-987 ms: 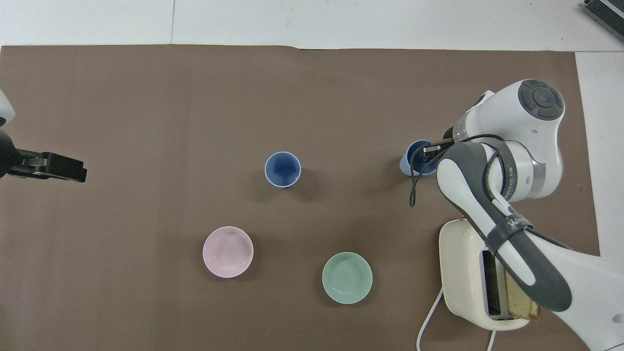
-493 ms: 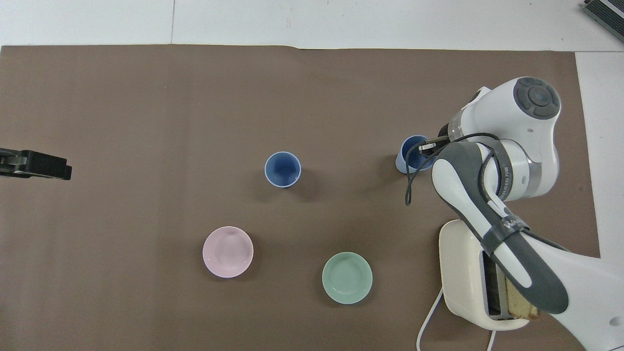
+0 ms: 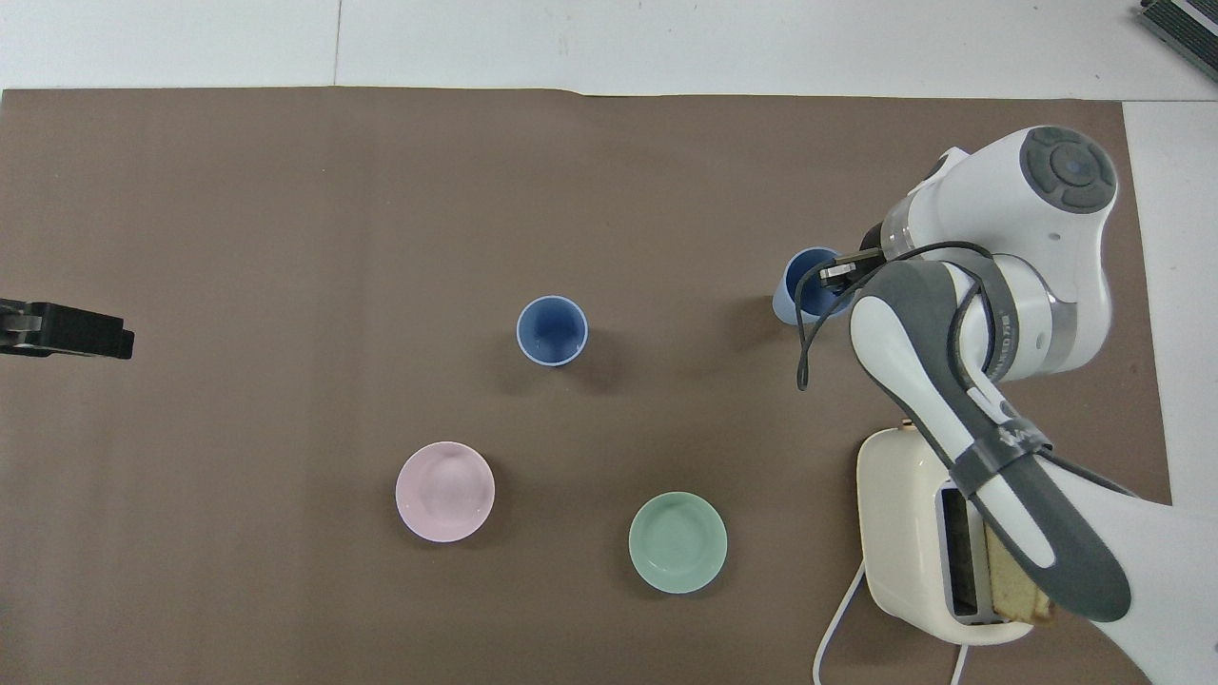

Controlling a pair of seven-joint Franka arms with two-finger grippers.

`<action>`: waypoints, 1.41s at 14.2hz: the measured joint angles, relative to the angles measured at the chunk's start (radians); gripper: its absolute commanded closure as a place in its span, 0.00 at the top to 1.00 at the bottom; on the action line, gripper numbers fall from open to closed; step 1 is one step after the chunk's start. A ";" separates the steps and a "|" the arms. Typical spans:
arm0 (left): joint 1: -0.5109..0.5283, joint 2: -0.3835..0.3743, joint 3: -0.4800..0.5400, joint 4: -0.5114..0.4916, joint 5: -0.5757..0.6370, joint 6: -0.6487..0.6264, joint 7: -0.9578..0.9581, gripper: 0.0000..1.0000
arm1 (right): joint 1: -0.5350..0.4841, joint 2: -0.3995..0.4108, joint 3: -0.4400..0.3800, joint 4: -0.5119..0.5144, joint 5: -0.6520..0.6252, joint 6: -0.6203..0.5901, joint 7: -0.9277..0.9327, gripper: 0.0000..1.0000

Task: Stack blue cups with both arms
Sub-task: 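Grasp the blue cup with the right gripper and lift it, then carry the blue cup with the right gripper over the center cup and lower it in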

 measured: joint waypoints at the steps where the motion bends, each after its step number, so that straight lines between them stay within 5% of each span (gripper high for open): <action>1: 0.000 0.004 0.001 0.010 0.000 0.000 0.000 1.00 | 0.026 -0.001 0.004 0.021 0.000 -0.010 0.044 0.00; 12: 0.000 0.009 0.000 0.020 0.000 -0.017 0.000 1.00 | 0.304 0.021 0.007 0.089 -0.002 0.049 0.355 0.00; 20: 0.020 0.009 0.003 0.017 -0.009 -0.004 -0.029 1.00 | 0.350 0.084 0.007 0.090 -0.002 0.113 0.366 0.00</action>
